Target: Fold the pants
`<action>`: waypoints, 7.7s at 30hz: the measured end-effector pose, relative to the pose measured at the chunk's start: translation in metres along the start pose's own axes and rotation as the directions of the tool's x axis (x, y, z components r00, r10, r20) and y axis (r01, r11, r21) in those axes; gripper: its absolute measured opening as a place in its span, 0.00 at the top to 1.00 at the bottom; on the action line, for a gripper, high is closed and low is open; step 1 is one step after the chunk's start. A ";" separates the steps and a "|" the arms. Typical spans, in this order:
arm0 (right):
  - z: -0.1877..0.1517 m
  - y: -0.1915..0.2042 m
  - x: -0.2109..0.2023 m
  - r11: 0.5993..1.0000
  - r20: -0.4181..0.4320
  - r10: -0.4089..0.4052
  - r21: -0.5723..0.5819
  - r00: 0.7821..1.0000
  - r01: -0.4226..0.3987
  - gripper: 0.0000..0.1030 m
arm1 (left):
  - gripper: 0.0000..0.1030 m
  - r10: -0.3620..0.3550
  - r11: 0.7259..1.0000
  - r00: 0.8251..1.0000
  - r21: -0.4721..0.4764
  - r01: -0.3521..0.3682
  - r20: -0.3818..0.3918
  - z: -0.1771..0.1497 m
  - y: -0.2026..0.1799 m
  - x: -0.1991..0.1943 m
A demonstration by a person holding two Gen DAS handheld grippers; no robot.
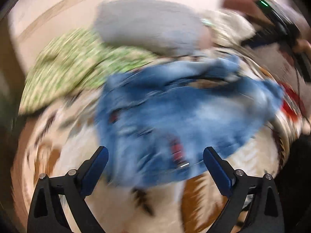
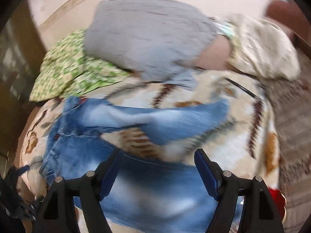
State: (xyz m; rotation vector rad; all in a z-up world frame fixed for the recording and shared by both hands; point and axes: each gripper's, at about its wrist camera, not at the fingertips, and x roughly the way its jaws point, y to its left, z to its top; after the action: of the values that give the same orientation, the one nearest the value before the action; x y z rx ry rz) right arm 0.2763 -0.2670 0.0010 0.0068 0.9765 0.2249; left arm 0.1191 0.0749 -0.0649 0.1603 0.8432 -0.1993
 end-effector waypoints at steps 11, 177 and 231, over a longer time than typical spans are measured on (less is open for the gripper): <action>0.066 0.201 0.088 0.946 -0.063 0.067 -0.312 0.996 -0.084 0.24 | 0.05 -0.072 0.917 0.997 -0.394 0.067 0.002 -0.061 0.078 0.050; -0.001 -0.063 -0.010 0.982 0.158 0.005 -0.189 0.987 0.025 0.85 | 0.97 -0.194 0.874 0.981 0.453 0.174 -0.004 0.126 -0.141 0.063; -0.132 0.122 -0.026 0.922 0.072 0.257 -0.317 0.964 -0.222 0.26 | 0.16 -0.208 0.947 0.975 -0.233 0.222 0.084 0.038 0.101 -0.006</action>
State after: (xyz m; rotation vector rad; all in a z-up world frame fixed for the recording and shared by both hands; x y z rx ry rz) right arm 0.1312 -0.1657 -0.0394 -0.1451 0.8189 0.5965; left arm 0.1673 0.1655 -0.0295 -0.1663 0.8194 -0.3024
